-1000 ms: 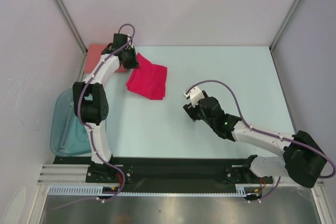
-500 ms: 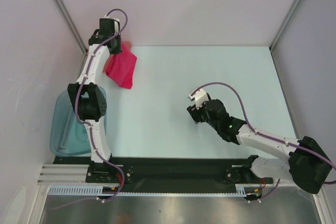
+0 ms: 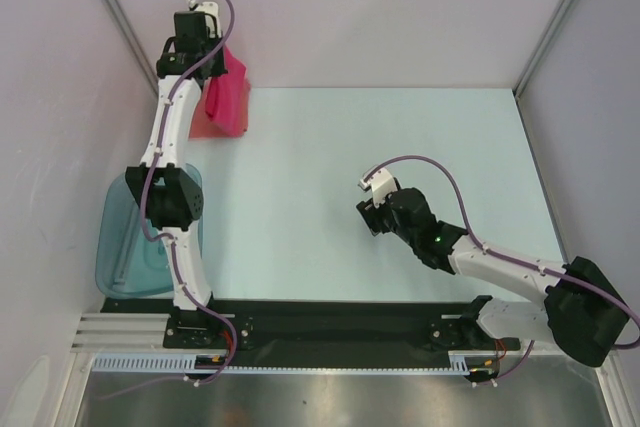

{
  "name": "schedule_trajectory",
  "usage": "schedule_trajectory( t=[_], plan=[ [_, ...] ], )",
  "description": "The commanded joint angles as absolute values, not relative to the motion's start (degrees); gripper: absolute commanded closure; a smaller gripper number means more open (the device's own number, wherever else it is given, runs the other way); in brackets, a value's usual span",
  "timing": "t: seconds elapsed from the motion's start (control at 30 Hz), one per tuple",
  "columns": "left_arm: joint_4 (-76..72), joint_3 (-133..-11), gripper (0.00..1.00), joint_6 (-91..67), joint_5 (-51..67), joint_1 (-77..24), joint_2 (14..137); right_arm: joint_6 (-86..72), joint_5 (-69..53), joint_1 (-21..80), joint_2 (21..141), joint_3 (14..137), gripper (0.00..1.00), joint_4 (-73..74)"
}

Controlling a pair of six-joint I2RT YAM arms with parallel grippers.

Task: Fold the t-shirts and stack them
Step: Neatly place the folded tshirt to the corner

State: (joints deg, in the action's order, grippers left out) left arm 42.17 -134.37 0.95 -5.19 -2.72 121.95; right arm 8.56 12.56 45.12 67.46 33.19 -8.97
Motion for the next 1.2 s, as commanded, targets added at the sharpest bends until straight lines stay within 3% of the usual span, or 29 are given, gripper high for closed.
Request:
schedule_trajectory(
  t=[0.0, 0.5, 0.77, 1.17],
  plan=[
    [38.3, -136.9, 1.00, 0.4, -0.6, -2.3, 122.2, 7.5, 12.3, 44.7, 67.9, 33.1, 0.36, -12.3],
    [32.6, -137.0, 1.00, -7.1, 8.9, -0.2, 126.5, 6.7, 12.0, 44.1, 69.3, 32.8, 0.37, -13.8],
    [27.3, -138.3, 1.00, -7.7, 13.1, 5.6, 131.9, 6.4, 11.4, 42.7, 72.3, 33.2, 0.37, -15.4],
    [20.0, -141.0, 1.00, -5.7, 13.5, 11.0, 138.9, 5.8, 10.2, 42.3, 77.5, 36.8, 0.38, -14.3]
  ],
)
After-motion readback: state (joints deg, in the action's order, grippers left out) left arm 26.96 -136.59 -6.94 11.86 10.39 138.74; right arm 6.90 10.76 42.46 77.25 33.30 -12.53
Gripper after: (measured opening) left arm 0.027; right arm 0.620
